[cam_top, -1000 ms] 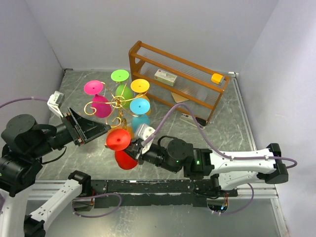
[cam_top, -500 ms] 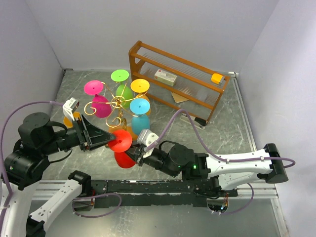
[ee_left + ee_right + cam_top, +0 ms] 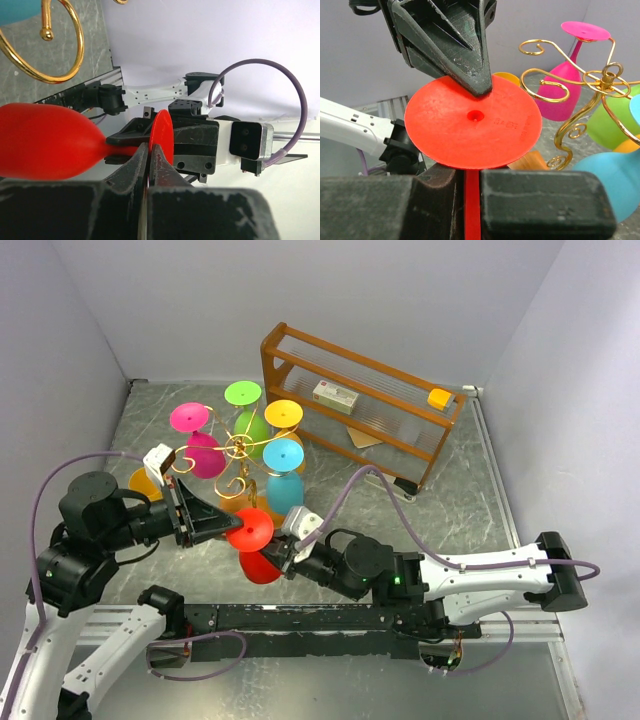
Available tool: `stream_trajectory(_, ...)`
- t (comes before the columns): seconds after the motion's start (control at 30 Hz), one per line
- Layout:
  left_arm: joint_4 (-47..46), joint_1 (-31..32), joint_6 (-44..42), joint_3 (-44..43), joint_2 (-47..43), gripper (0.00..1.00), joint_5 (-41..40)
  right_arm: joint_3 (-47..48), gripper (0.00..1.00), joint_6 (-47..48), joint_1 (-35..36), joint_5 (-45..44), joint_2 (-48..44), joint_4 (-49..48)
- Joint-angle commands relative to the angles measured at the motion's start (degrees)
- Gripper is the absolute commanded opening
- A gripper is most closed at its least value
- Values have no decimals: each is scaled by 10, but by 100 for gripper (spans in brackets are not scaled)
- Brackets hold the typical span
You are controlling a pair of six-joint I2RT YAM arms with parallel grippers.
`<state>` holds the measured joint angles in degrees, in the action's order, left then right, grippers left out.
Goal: Place the wine glass upside down on the wine glass rack
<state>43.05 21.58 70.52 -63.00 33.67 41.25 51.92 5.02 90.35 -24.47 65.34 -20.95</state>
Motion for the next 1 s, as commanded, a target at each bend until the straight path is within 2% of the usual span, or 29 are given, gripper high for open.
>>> stream_trajectory(0.0, -30, 1, 0, -7, 9, 7, -2, 1, 6, -17, 3, -8, -28, -12)
stream_trajectory(0.13, -21, 2, -12, -30, 24, 7, -14, -7, 43, -40, 3, -17, -40, -2)
stream_trajectory(0.2, -26, 2, -12, -33, 29, 7, -14, -17, 55, -54, 3, -9, -55, -5)
stream_trajectory(0.27, -31, 2, -12, -34, 34, 7, -18, -28, 60, -62, 3, 2, -73, -5)
stream_trajectory(0.47, -58, 2, 1, -19, 41, 7, -27, -35, 67, -94, 3, 31, -125, 36)
stream_trajectory(0.67, -73, 2, 5, -17, 52, 7, -77, -47, 68, -121, 4, 57, -151, 45)
stream_trajectory(0.83, -105, 1, 23, 8, 57, 7, -115, -71, 69, -136, 4, 100, -149, -30)
stream_trajectory(0.97, -121, 1, 34, 19, 63, 7, -143, -58, 69, -145, 3, 121, -125, -39)
